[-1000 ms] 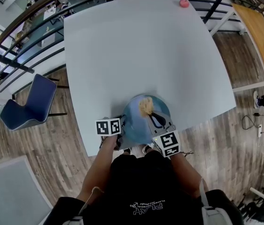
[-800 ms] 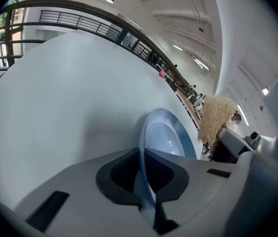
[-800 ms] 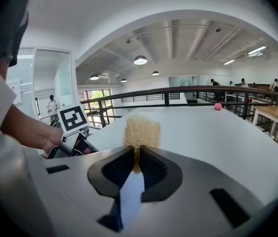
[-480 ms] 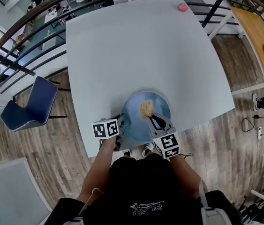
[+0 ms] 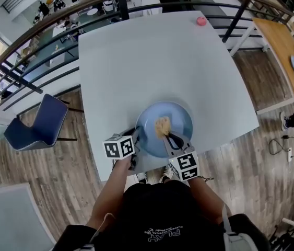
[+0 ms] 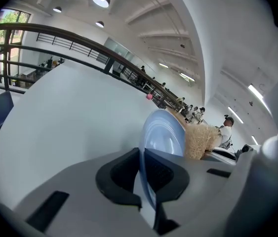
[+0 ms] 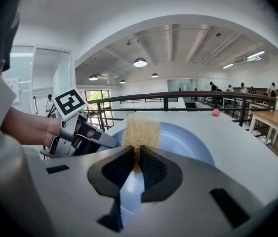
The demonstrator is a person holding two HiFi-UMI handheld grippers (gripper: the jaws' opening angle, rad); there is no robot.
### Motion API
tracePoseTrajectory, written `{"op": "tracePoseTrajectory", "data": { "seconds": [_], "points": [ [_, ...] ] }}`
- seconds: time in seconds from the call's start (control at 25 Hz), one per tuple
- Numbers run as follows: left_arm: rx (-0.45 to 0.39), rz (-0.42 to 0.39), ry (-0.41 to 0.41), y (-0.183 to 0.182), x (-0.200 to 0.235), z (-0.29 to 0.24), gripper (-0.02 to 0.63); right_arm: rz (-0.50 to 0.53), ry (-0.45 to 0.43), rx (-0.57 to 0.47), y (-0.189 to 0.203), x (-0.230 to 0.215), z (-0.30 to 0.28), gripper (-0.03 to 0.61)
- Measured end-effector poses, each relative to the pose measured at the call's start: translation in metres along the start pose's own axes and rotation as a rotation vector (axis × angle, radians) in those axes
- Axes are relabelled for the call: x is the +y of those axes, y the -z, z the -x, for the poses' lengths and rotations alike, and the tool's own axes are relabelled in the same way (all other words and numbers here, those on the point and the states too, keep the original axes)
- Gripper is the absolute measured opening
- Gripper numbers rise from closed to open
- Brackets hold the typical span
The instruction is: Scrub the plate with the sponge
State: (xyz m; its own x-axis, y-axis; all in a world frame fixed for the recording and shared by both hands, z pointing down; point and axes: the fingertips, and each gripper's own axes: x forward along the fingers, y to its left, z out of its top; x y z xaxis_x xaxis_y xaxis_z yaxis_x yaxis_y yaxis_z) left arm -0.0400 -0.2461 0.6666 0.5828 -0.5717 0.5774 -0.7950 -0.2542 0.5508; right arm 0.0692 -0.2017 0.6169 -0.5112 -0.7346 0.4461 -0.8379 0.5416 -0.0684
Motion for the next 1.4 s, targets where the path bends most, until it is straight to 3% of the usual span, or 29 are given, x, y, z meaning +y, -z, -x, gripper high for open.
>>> {"op": "tracePoseTrajectory", "data": {
  "seconds": [0.4,0.84,1.08,1.4],
  "points": [
    [-0.181,-0.089,-0.025,-0.069,-0.013,0.031,0.025,0.064,0.015,-0.031,-0.036,0.006,0.005,0.044],
    [-0.333,-0.194,-0.037,-0.132,-0.033,0.073,0.026,0.162,-0.010,-0.123,-0.103,0.030,-0.006,0.044],
    [-0.401,-0.215,-0.048,-0.147,-0.040,0.093,0.025,0.185,-0.014,-0.136,-0.114,0.043,-0.010,0.044],
    [-0.434,-0.226,-0.045,-0.154,-0.049,0.102,0.025,0.223,-0.049,-0.126,-0.128,0.058,-0.015,0.044]
  ]
}}
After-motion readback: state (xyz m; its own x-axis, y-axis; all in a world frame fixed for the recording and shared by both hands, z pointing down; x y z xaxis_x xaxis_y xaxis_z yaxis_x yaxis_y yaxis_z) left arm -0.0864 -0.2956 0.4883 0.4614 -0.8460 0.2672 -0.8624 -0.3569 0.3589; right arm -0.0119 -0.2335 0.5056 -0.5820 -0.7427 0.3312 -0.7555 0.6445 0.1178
